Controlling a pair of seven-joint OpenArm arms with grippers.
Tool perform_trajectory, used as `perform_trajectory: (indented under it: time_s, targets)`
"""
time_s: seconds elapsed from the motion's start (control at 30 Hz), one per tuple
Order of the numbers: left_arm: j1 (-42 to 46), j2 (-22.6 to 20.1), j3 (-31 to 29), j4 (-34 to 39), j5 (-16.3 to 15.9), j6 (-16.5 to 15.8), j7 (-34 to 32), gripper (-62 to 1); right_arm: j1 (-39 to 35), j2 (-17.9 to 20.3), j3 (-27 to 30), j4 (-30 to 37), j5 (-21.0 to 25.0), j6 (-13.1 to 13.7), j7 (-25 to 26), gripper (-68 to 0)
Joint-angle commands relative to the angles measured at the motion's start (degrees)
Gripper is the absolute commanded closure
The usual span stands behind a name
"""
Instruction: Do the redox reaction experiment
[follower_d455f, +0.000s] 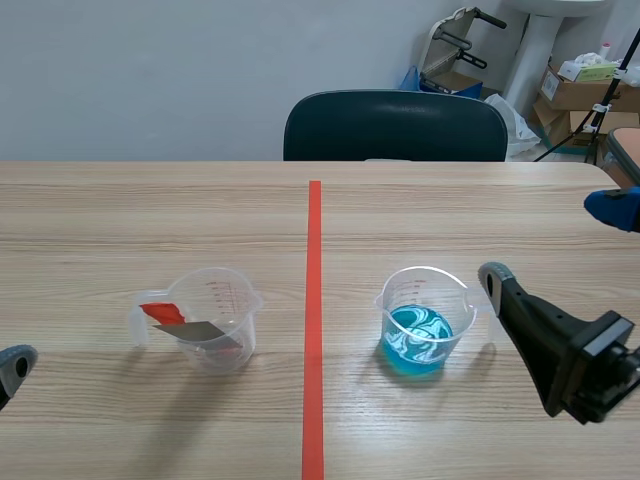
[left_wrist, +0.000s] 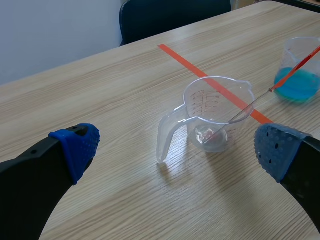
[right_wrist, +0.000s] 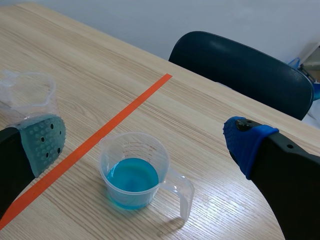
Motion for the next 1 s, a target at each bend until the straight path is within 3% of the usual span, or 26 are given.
perform_trajectory:
  time_s: [0.0, 0.17, 0.47, 0.73, 0.87, 0.97]
  targets:
    - [0.0, -0.3, -0.4, 0.4, -0.8, 0.1, -1.0, -62.3, 0.0, 0.2, 0.2, 1.0, -0.5, 0.0, 0.7, -67.9]
    - [0.0, -0.3, -0.4, 0.4, -0.7, 0.1, -1.0, -62.3, 0.7, 1.4, -0.7, 1.0, -0.6, 0.2, 0.7, -67.9]
    - [0.0, -0.3, -0.4, 0.4, -0.8, 0.1, -1.0, -62.3, 8.6, 7.4, -9.3, 0.9, -0.7, 0.0, -1.5, -67.9]
    - [0.0, -0.3, -0.4, 0.4, -0.8, 0.1, -1.0, -62.3, 20.1, 10.3, -20.6, -0.5, -2.5, 0.5, -5.2, -67.9]
    - [0.2, -0.5, -0.4, 0.4, -0.8, 0.1, -1.2, -62.3, 26.7, 10.5, -27.0, -3.0, -3.2, 3.1, -5.4, -67.9]
    - [2.1, -1.4, -0.6, 0.5, -0.8, 0.5, -2.6, -62.3, 31.7, 10.5, -32.1, -5.2, -3.4, 3.3, -5.4, -67.9]
